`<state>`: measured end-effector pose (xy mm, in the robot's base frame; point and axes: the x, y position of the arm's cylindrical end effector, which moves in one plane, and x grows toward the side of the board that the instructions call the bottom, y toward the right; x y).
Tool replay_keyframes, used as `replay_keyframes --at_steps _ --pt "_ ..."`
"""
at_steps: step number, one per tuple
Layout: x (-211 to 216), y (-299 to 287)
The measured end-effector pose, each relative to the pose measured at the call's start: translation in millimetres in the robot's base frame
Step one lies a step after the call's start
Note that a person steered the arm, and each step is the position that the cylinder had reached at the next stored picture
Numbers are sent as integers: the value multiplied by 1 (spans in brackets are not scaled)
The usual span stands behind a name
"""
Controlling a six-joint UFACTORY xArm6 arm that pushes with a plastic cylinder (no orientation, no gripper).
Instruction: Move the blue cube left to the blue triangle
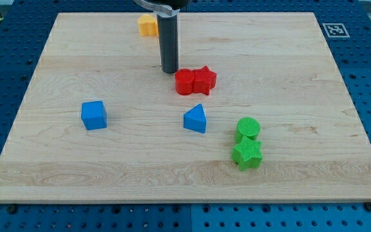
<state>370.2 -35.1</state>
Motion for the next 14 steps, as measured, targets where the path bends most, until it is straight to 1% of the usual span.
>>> replay_keyframes --at_steps 3,4,5,6,7,8,9,10,11,12,13,14 --pt "0 -5" --pt "0 -36" --pt "3 -89" --pt "59 -108" --pt "66 -128" --pt "60 -163" --pt "102 -167" --pt "125 -172" --pt "147 -139" --pt "147 -106" --pt "147 -112" --pt "138 -164"
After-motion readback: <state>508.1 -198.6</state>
